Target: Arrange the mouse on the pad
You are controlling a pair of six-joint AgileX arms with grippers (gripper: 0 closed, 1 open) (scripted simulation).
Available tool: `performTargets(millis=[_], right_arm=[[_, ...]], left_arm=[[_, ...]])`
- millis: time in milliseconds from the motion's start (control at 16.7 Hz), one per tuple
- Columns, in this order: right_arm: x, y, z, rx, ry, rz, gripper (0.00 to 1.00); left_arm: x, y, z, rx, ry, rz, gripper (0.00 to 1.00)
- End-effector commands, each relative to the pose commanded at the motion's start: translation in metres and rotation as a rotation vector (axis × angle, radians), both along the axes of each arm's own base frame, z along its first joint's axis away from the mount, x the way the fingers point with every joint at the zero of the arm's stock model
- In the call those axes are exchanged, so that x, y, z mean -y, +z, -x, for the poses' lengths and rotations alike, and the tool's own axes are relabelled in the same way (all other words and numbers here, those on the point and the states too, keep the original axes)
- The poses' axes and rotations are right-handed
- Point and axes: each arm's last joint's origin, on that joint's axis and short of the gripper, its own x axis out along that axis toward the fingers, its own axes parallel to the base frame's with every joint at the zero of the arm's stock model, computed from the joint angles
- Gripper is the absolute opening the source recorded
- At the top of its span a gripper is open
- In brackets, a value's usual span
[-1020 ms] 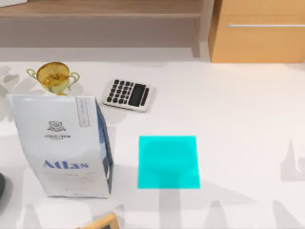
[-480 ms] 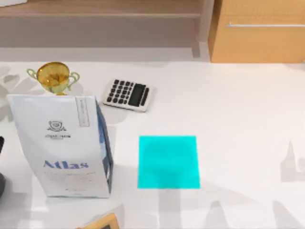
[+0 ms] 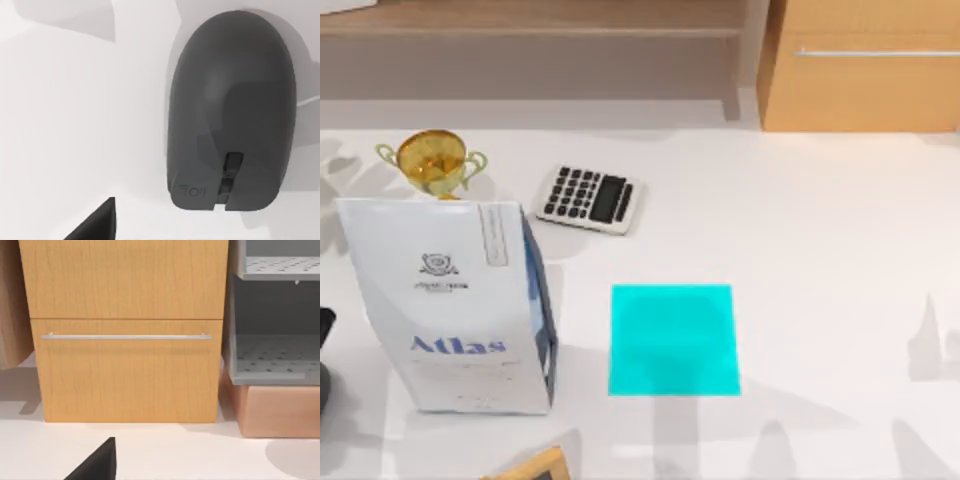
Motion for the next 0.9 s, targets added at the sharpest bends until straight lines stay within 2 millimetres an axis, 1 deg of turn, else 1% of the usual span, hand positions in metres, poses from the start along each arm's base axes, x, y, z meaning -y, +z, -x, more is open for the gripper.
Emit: performTargets(millis=[120,240,360,660,780,900], right_arm=[[0.000,0.000,0.000,0.000,0.000,0.000,1.00],[0.000,0.000,0.000,0.000,0.000,0.000,1.00],[0.000,0.000,0.000,0.000,0.000,0.000,1.00],[0.000,0.000,0.000,0.000,0.000,0.000,1.00],[0.000,0.000,0.000,0.000,0.000,0.000,1.00],[0.000,0.000,0.000,0.000,0.000,0.000,1.00]], left_arm=[[0.001,-0.001,0.000,0.002,-0.001,-0.001,1.00],[0.000,-0.010,-0.001,-0.002,0.000,0.000,1.00],[-0.001,-0.028,-0.003,-0.001,0.001,0.000,1.00],[-0.001,-0.084,-0.003,0.008,0.001,-0.002,1.00],[0.000,-0.097,0.000,0.002,0.000,-0.001,1.00],[0.000,-0.100,0.001,0.000,0.000,0.000,1.00]])
